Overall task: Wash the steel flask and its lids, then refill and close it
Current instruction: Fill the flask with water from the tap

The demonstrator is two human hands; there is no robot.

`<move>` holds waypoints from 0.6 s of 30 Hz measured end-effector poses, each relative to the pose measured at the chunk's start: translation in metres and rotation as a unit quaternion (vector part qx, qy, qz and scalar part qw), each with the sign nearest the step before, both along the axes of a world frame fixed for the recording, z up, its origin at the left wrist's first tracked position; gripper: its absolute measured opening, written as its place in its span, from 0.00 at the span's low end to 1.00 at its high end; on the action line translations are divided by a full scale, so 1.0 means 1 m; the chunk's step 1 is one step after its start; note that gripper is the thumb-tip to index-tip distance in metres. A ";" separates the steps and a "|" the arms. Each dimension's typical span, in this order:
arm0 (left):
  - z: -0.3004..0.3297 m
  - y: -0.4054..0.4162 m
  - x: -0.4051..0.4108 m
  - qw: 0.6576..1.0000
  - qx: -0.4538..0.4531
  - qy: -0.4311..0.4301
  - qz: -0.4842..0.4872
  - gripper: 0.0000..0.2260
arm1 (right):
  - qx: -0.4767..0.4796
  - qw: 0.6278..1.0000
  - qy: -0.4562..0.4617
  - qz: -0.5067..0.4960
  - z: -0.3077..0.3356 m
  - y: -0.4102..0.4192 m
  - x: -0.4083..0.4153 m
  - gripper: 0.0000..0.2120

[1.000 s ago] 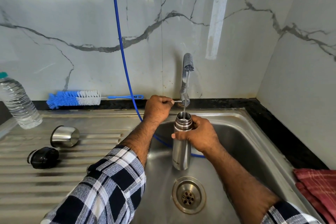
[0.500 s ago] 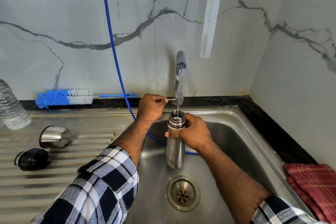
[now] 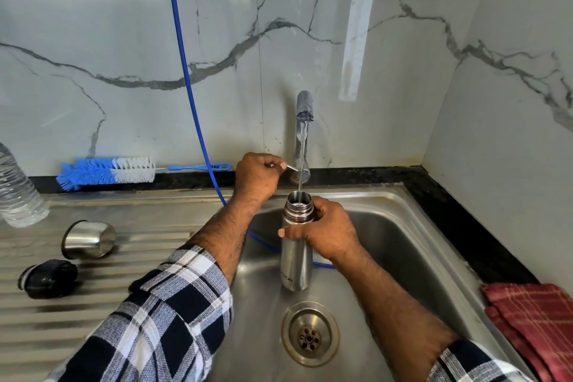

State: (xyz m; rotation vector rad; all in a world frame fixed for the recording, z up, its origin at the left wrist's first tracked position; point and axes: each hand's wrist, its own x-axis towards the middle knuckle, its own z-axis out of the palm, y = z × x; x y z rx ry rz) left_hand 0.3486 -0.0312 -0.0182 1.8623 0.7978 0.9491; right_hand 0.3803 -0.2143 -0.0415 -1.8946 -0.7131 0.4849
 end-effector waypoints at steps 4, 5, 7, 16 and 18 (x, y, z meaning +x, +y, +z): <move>0.021 -0.011 0.016 0.999 0.027 0.000 -0.038 0.04 | 0.006 1.000 -0.002 0.003 -0.003 0.002 0.002 0.29; 0.025 -0.013 0.021 0.998 0.031 0.013 -0.053 0.04 | 0.008 1.000 -0.004 0.003 -0.003 0.001 0.002 0.29; 0.035 -0.014 0.025 0.995 0.051 0.039 -0.077 0.03 | 0.011 1.000 -0.004 0.002 -0.004 0.001 0.003 0.29; 0.024 -0.022 -0.040 0.999 0.021 0.005 -0.027 0.05 | 0.024 1.000 0.005 0.003 0.010 -0.009 -0.001 0.25; 0.017 -0.029 -0.062 1.000 0.011 0.007 -0.023 0.06 | 0.034 0.999 0.003 0.006 0.021 -0.015 -0.004 0.22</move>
